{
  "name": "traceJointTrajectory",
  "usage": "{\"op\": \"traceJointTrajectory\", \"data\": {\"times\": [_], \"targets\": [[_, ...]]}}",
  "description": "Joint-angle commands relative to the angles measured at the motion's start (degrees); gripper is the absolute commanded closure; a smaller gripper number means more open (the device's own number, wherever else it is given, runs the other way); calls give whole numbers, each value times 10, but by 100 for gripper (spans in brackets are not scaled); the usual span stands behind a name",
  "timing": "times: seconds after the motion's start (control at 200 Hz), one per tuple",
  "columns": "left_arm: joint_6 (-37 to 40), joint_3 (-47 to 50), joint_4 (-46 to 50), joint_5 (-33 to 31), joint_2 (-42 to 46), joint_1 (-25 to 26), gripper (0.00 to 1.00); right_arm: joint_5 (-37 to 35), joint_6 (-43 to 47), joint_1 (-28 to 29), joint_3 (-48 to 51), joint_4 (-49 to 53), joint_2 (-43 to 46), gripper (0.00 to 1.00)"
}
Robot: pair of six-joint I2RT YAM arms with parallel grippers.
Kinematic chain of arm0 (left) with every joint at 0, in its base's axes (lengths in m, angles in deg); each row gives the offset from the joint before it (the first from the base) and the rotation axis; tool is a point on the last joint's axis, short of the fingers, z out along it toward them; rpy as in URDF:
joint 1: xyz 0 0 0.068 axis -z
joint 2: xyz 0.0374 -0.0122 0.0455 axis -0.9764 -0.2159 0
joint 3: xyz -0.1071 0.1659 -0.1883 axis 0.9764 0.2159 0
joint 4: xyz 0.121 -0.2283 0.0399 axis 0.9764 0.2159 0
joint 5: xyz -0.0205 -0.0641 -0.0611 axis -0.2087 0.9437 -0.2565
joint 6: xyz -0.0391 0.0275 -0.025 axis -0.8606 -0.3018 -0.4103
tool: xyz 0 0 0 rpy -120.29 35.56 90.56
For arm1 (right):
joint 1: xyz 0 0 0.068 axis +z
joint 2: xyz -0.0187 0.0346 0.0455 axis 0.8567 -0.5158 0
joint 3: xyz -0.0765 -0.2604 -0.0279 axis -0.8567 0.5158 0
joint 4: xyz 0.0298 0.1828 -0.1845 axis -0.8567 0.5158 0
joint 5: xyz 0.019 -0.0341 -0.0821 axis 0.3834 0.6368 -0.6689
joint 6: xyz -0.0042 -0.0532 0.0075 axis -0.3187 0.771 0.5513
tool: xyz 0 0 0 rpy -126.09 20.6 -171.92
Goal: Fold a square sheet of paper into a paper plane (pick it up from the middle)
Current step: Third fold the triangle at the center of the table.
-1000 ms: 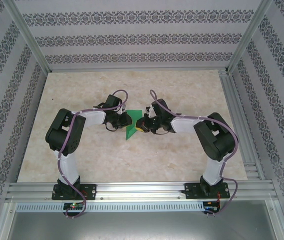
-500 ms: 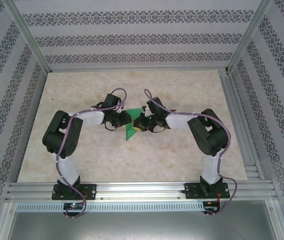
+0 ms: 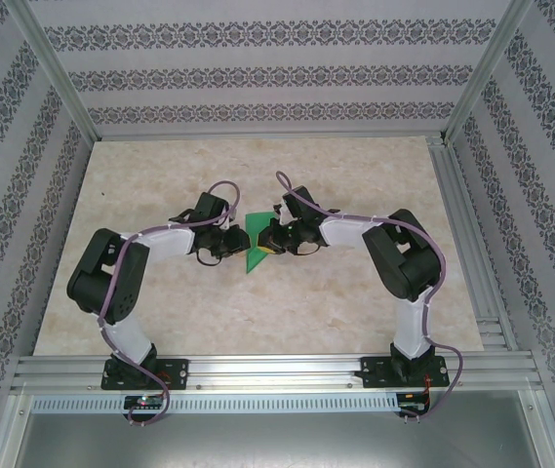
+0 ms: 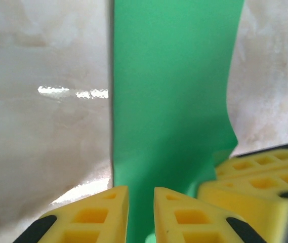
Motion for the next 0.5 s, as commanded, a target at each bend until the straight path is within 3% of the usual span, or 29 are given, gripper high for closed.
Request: {"op": "traceJointTrajectory", "data": {"times": [0.0,0.495], "targets": [[0,15,-10,-11,27,-5,79,0,23,6,-20,10,-18,89],[13,48,1,2,51,-6,80,8,53,8,-48,34,-37,89]]}}
